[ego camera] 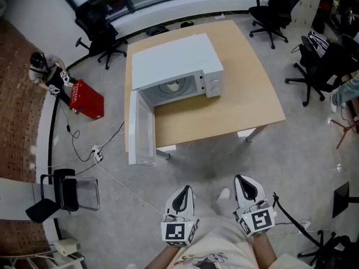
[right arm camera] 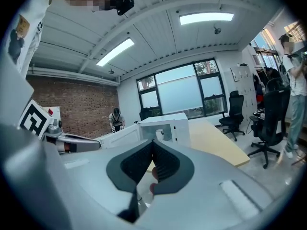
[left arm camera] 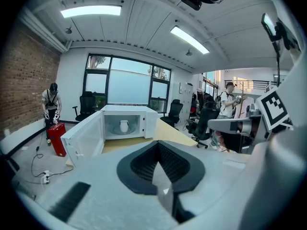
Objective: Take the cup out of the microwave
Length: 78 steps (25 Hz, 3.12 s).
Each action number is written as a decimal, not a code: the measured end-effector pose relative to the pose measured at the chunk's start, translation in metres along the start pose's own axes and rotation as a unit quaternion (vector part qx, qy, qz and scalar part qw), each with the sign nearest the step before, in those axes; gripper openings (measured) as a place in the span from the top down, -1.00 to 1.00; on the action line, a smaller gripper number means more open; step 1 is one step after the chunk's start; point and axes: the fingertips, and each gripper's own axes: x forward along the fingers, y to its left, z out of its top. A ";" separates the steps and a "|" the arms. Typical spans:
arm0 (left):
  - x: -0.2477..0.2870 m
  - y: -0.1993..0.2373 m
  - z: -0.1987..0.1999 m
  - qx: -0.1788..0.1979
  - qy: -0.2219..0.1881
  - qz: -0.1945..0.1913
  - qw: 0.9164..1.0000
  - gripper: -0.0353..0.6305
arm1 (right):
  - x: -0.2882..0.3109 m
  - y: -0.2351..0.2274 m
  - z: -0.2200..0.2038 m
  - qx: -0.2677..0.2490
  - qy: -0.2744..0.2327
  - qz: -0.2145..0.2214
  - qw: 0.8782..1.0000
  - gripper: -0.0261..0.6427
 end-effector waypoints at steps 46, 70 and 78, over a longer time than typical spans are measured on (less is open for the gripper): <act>0.331 0.211 0.056 -0.028 -0.036 0.069 0.997 -0.02 | 0.348 -0.087 -0.016 -0.012 0.051 -0.013 0.999 0.90; 0.501 0.282 0.027 0.004 -0.055 0.103 0.993 -0.49 | 0.379 -0.116 -0.058 0.008 0.072 -0.023 0.997 0.90; 0.532 0.297 0.037 0.027 -0.051 0.116 0.992 -0.54 | 0.380 -0.115 -0.061 0.013 0.073 -0.018 0.997 0.90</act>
